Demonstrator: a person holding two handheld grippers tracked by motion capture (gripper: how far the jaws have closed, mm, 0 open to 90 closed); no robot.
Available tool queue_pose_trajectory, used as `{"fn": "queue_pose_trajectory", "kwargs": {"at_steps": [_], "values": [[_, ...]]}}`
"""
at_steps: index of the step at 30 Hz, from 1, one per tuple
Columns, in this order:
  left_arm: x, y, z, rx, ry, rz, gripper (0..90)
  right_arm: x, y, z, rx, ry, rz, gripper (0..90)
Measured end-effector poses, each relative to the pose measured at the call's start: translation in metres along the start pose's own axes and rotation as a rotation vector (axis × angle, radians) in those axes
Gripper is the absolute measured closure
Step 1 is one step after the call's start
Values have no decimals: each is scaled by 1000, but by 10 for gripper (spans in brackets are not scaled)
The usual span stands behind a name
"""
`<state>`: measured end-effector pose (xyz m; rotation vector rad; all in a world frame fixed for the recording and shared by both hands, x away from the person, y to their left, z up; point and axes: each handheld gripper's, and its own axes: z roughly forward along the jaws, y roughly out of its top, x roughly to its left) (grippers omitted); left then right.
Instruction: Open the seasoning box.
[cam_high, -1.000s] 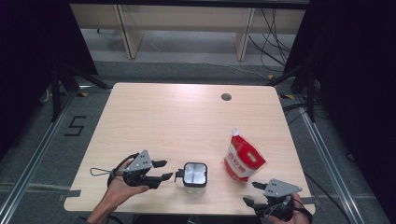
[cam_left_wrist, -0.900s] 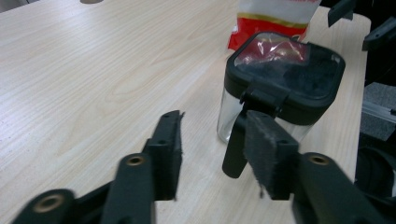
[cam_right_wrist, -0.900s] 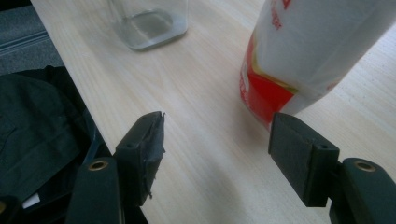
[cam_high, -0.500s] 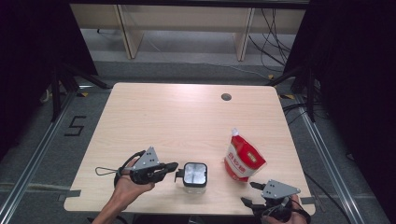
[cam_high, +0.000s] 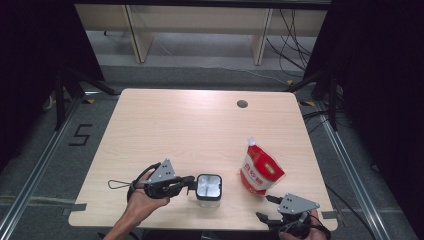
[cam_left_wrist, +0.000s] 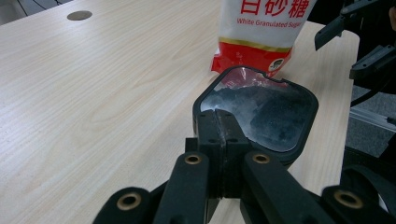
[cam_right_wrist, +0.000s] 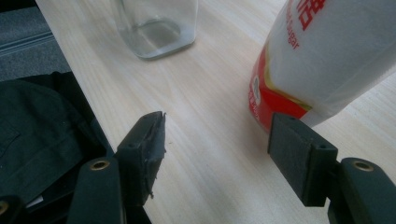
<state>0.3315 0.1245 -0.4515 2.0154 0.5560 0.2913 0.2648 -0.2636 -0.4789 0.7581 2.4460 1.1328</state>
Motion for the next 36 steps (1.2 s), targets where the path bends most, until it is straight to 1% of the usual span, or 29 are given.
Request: {"fn": "queue_pose_trajectory", "kwargs": {"at_steps": [2,3,4,5,8,9,10,11,14,15,16,19,20,21,22,23,24,25,26,27,28,29,31,32,34,35,36], "values": [[0,0,0,0,2,2,891,1,0,0,2,-5,6,372],[-1,-1,0,-6,5,-15,891,2,1,1,-5,6,0,378],[-1,-2,0,-10,4,-15,890,2,2,1,-6,7,-1,383],[0,-2,0,-12,-2,-2,890,3,2,2,-7,8,-7,391],[1,-2,0,-16,-4,-10,891,6,5,3,-34,12,-12,431],[1,-2,0,-16,-4,-10,890,6,5,3,-34,12,-12,431],[1,-3,0,-23,-6,-27,890,7,6,3,-43,15,-11,446],[1,-4,0,-28,-10,-32,890,10,9,5,-60,18,-22,488],[0,-6,0,-37,-4,-49,890,14,13,9,-76,15,-33,539],[0,-6,0,-37,-4,-49,890,14,13,9,-76,15,-33,539],[0,-7,0,-45,-9,-70,890,17,17,12,-86,14,-47,587],[0,-7,-1,-46,-5,-71,890,19,21,13,-99,14,-48,611],[0,-8,-1,-48,-6,-70,890,19,24,14,-103,15,-66,626],[0,-7,-1,-51,-4,-64,890,20,27,15,-109,13,-65,644],[0,-8,0,-58,-12,-74,890,20,29,16,-113,11,-68,656],[1,-8,0,-61,-11,-71,890,21,31,18,-120,16,-63,671],[1,-9,0,-67,-12,-71,890,22,35,21,-124,31,-71,696],[1,-9,0,-67,-12,-71,890,22,35,21,-124,31,-71,696],[0,-10,1,-72,-12,-91,890,22,36,23,-131,34,-69,707],[1,-10,0,-76,-14,-82,890,23,41,27,-145,42,-73,735],[1,-10,0,-77,-14,-83,890,24,42,29,-155,48,-71,744],[1,-10,0,-77,-14,-83,890,24,42,29,-155,48,-71,744],[1,-10,0,-72,-8,-80,890,24,47,35,-148,67,-91,770],[1,-10,0,-78,-14,-81,890,24,48,38,-144,68,-102,780],[2,-11,0,-78,-14,-81,890,25,50,43,-144,79,-96,801],[2,-11,0,-80,-15,-84,890,24,51,45,-138,83,-110,812],[2,-11,0,-81,-16,-84,890,25,52,46,-138,87,-104,821]]}}
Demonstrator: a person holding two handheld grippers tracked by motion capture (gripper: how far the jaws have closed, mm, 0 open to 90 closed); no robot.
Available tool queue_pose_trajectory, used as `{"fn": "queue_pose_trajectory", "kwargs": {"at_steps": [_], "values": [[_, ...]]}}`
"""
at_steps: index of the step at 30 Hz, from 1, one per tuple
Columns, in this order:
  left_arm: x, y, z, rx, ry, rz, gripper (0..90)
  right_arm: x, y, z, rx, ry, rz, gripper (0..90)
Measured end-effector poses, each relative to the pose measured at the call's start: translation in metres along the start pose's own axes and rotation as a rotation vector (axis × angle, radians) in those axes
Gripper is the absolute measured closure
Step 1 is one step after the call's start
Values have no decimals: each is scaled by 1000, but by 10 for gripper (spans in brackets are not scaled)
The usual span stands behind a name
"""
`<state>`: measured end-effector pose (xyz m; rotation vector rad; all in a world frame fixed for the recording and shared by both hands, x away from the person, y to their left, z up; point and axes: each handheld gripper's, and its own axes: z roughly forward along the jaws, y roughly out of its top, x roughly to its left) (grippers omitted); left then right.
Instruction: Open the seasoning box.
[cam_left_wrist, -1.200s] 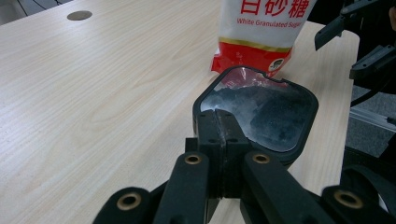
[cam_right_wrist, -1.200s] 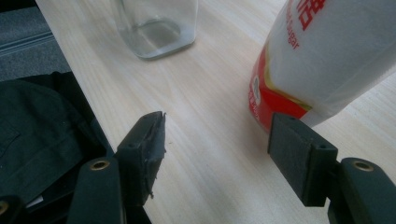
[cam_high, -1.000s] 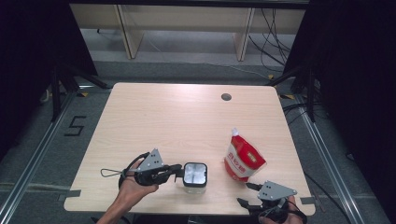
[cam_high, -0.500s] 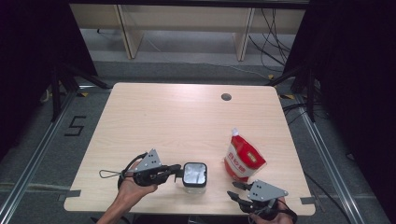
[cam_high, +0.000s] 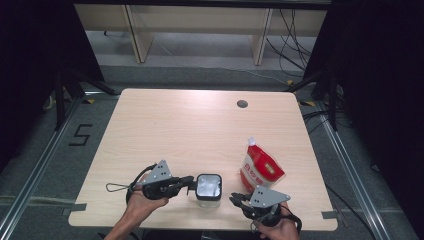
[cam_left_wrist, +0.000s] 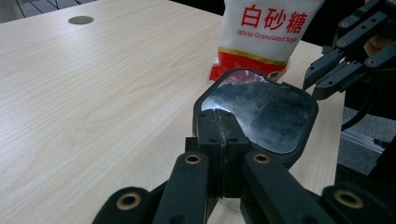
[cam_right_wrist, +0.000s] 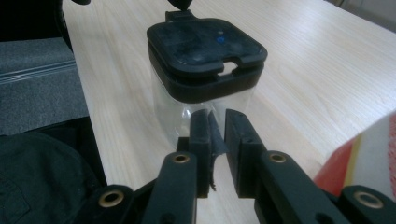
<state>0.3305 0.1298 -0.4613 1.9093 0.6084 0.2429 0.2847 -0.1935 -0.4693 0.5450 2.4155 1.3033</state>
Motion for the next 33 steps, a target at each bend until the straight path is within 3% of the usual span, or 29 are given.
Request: {"fn": "queue_pose_trajectory", "kwargs": {"at_steps": [4,8,18,19,20,23,25,28,32,33], "values": [[-1,-1,0,-3,2,-16,890,-1,4,4,-9,4,-8,852],[1,-1,0,0,0,-5,890,-2,7,7,-7,9,-6,860],[0,-1,0,1,5,-9,880,-1,21,22,11,18,-65,864],[1,-1,-2,9,12,5,864,0,23,22,13,14,-58,866],[1,-1,-3,2,3,-11,818,0,24,23,5,14,-65,866],[3,1,-9,-18,-14,-1,730,1,27,23,-8,6,-76,866],[6,0,-19,-14,-30,19,672,1,29,22,-12,9,-71,865],[10,-10,-19,12,-18,27,628,0,32,22,-17,8,-90,865],[13,-22,-12,62,-21,85,597,1,36,24,-31,11,-98,866],[13,-25,-9,71,-20,73,594,3,39,23,-38,8,-96,866]]}}
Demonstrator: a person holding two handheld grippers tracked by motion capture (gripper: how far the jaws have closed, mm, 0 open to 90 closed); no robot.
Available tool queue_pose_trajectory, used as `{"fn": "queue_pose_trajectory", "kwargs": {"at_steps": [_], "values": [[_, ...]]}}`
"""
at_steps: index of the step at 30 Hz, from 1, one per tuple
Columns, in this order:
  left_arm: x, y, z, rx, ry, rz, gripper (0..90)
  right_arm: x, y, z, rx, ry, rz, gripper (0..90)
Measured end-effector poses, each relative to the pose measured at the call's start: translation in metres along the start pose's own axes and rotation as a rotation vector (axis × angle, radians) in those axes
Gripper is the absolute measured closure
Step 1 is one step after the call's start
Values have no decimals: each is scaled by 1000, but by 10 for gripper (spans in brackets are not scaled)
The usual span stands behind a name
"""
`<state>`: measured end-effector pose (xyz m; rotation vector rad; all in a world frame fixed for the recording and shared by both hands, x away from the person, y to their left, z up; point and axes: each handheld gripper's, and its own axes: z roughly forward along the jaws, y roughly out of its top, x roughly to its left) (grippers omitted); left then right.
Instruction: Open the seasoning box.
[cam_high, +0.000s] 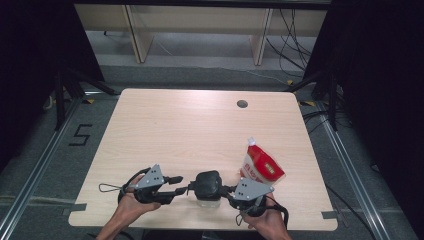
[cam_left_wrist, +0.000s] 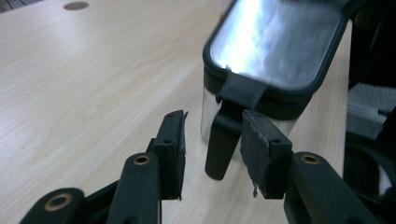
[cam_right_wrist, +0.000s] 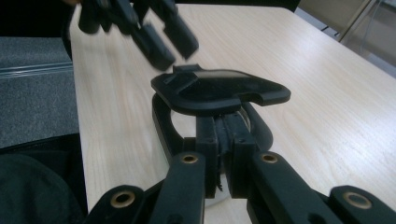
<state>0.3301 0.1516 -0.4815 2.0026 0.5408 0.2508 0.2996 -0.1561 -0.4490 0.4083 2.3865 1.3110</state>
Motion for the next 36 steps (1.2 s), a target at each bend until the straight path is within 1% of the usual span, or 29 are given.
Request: {"fn": "queue_pose_trajectory", "kwargs": {"at_steps": [2,3,4,5,6,8,9,10,11,13,14,15,16,17,18,22,23,24,26,27,28,29,30,31,32,33,34,35,36], "values": [[2,-3,4,7,4,9,593,2,4,0,-6,3,15,865],[4,-3,5,5,4,18,592,1,5,0,-19,-5,0,865],[4,-3,5,11,11,14,589,1,6,1,-17,-5,3,865],[4,-3,5,-3,2,5,590,1,8,2,-26,-1,-15,865],[5,-3,5,-4,-5,5,591,2,9,3,-33,-5,-4,866],[5,-4,5,-1,-8,10,596,2,11,3,-26,-3,-9,866],[5,-4,5,-9,-22,8,603,3,14,5,-31,0,-6,867],[5,-3,4,-6,-42,23,606,2,15,6,-37,-2,-17,867],[3,-4,5,-1,-59,23,604,3,16,5,-29,-3,-4,867],[1,-4,8,19,-71,34,602,3,19,7,-33,-1,-5,867],[-1,-5,11,25,-74,30,600,3,20,8,-32,3,-7,867],[-1,-5,13,33,-78,41,599,2,21,9,-41,5,-12,867],[-1,-5,13,33,-78,41,595,2,22,10,-43,-1,-22,867],[-2,-5,17,48,-83,52,591,3,23,11,-43,5,-17,867],[-2,-5,19,54,-81,50,585,2,24,12,-46,0,-27,867],[-1,-5,25,48,-86,35,592,4,30,14,-48,5,-20,867],[-1,-8,29,69,-85,47,595,4,31,15,-56,10,-10,866],[-1,-8,29,70,-80,57,599,4,32,16,-56,14,-14,867],[-1,-8,29,69,-76,56,628,5,33,17,-57,12,-5,867],[-1,-9,28,55,-86,40,652,5,35,19,-63,19,-22,868],[-1,-9,28,55,-86,40,671,5,35,19,-63,19,-22,868],[1,-9,26,68,-82,54,671,6,36,20,-70,20,-20,868],[0,-10,26,49,-80,41,705,7,39,22,-77,25,-20,868],[0,-11,26,49,-83,36,718,8,40,22,-70,29,-8,868],[0,-11,26,49,-83,36,719,8,40,22,-70,29,-8,868],[0,-11,26,50,-86,38,719,8,41,24,-77,31,-22,868],[-1,-11,26,49,-83,39,724,10,44,25,-75,40,-23,867],[0,-11,26,54,-78,53,725,11,46,26,-75,37,-7,867],[0,-11,26,54,-78,53,726,11,46,26,-75,37,-7,867]]}}
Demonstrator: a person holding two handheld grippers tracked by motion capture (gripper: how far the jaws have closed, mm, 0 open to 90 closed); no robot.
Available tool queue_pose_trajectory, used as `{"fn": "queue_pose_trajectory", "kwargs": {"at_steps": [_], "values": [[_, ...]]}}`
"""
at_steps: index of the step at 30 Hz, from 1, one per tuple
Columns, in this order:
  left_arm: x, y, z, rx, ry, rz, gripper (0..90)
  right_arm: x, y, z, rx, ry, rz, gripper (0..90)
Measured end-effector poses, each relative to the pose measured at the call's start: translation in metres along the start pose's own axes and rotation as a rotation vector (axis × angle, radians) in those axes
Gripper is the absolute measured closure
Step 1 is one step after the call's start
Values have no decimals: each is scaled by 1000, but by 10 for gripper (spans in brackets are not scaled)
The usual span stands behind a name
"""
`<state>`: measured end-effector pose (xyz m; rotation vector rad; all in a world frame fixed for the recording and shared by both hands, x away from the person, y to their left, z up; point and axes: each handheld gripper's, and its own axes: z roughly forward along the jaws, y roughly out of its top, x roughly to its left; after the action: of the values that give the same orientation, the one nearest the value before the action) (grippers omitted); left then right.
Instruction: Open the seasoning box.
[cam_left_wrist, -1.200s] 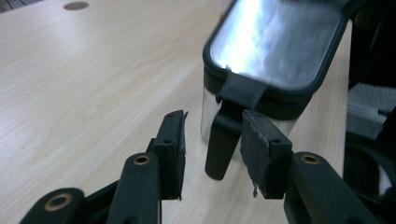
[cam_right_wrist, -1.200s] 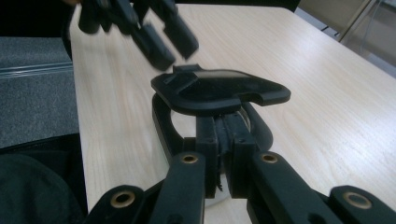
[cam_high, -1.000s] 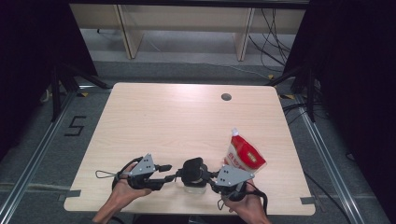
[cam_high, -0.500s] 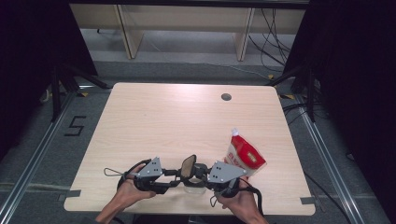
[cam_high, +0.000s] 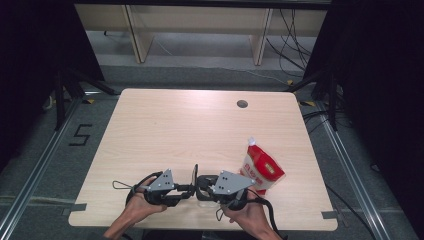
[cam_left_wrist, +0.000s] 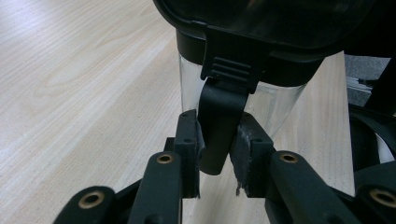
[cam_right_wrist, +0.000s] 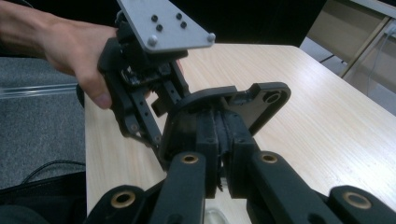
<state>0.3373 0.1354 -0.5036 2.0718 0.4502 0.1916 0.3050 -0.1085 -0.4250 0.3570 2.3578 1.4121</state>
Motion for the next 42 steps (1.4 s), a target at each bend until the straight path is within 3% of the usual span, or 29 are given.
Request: {"fn": "queue_pose_trajectory", "kwargs": {"at_steps": [9,13,15,21,27,32,36,37,39,42], "values": [[-1,-2,0,-9,7,-18,731,7,10,18,4,19,-39,870],[-2,-1,1,-2,14,-11,733,9,11,20,16,21,-15,869],[-3,-1,2,-12,12,-14,734,7,11,20,6,25,-35,869],[-3,0,1,-9,15,-13,734,6,10,19,-3,22,-21,849],[-5,0,1,-17,10,-14,731,1,6,7,-15,-2,0,809],[-6,-1,-1,-7,16,-2,731,-7,-10,-15,-8,-29,9,772],[-6,-1,-1,-3,13,1,730,-10,-25,-28,2,-46,49,759],[-7,-1,-2,-2,12,0,729,-12,-39,-38,18,-63,79,748],[-7,-1,-3,6,14,4,729,-14,-50,-46,20,-72,117,736],[-8,-2,-3,-3,3,-7,727,-15,-61,-58,41,-103,138,709]]}}
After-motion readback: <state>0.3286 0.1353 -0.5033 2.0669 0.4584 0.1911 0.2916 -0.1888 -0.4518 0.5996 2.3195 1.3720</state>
